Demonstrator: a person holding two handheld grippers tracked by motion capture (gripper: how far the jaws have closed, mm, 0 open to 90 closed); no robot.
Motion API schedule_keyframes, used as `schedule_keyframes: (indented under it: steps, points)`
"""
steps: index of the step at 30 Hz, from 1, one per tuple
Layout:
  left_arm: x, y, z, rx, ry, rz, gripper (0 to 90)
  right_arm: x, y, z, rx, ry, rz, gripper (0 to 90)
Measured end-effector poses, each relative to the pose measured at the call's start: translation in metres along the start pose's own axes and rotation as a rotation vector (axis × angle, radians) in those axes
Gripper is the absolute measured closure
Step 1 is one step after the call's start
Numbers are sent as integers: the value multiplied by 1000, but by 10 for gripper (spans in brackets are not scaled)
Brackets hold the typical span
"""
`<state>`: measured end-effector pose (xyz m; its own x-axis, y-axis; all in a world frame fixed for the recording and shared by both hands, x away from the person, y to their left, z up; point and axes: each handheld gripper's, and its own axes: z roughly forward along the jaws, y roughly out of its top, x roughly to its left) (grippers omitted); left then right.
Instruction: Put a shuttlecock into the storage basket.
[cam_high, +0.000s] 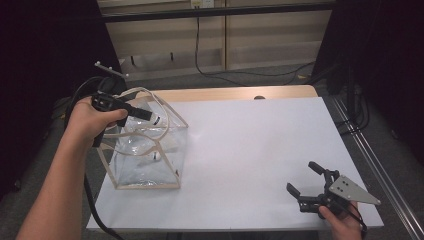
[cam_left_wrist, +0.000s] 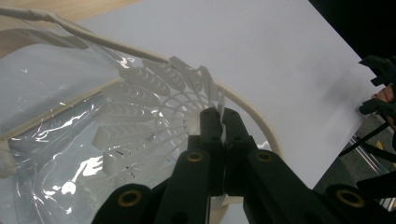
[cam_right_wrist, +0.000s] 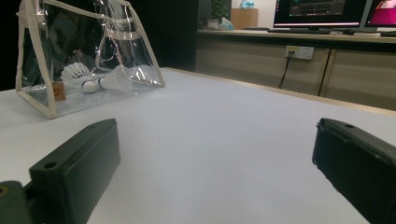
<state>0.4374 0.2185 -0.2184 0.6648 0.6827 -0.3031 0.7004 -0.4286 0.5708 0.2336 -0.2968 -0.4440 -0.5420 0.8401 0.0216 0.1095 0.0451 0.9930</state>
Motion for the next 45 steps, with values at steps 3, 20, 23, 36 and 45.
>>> schedule_keyframes:
  steps: [3,20,23,36,45]
  points:
    - [1,0,1,3,-1,3,900,0,0,0,-1,-1,0,7]
    - [5,-5,6,9,-8,-7,900,0,0,0,1,0,0,7]
    - [5,-6,7,9,-11,-6,900,0,0,0,0,-1,-2,7]
    - [7,-9,12,13,-9,-10,899,0,0,0,1,1,-2,7]
    - [7,-8,15,12,-6,-12,899,0,0,0,0,1,-3,7]
